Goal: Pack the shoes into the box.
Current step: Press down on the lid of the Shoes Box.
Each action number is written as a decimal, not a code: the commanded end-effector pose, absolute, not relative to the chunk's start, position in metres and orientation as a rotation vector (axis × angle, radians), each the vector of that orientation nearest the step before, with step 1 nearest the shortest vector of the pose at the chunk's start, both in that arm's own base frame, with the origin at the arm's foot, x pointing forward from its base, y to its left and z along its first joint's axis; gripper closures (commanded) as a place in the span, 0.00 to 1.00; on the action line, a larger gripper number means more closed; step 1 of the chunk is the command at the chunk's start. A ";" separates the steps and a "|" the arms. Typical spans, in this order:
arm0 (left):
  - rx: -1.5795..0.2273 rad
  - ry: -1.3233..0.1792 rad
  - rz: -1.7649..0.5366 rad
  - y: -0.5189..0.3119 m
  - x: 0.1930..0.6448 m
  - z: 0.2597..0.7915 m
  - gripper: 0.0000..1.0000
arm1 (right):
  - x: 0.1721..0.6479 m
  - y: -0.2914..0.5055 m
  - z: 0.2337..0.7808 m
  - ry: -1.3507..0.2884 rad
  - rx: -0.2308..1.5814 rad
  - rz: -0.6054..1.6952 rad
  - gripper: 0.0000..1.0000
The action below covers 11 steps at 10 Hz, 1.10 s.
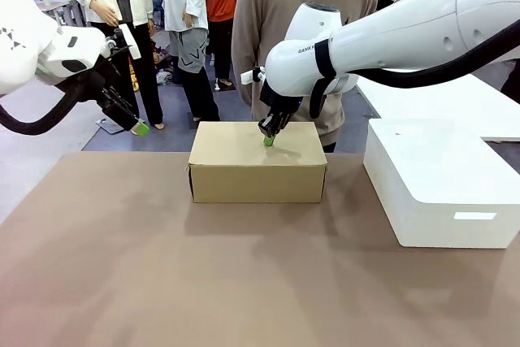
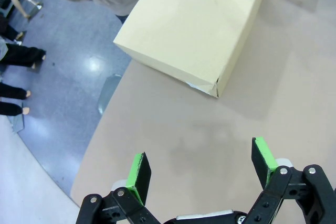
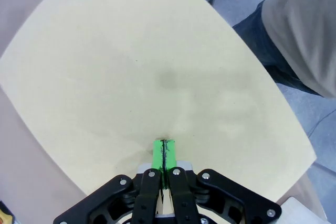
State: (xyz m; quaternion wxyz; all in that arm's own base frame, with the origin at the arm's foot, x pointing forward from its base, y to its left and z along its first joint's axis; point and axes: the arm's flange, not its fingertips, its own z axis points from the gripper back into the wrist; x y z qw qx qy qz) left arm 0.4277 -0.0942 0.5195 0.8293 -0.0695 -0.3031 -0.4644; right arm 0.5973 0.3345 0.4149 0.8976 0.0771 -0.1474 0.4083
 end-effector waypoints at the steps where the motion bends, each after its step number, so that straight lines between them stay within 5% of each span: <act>1: -0.150 -0.630 -0.976 -0.094 0.428 0.522 0.00 | 0.587 0.334 0.447 -0.344 0.171 0.830 1.00; 8: -0.150 -0.630 -0.976 -0.094 0.428 0.522 0.00 | 0.507 0.299 0.513 -0.409 0.226 0.911 1.00; 11: -0.150 -0.630 -0.976 -0.094 0.428 0.522 0.00 | 0.533 0.323 0.518 -0.378 0.190 0.887 1.00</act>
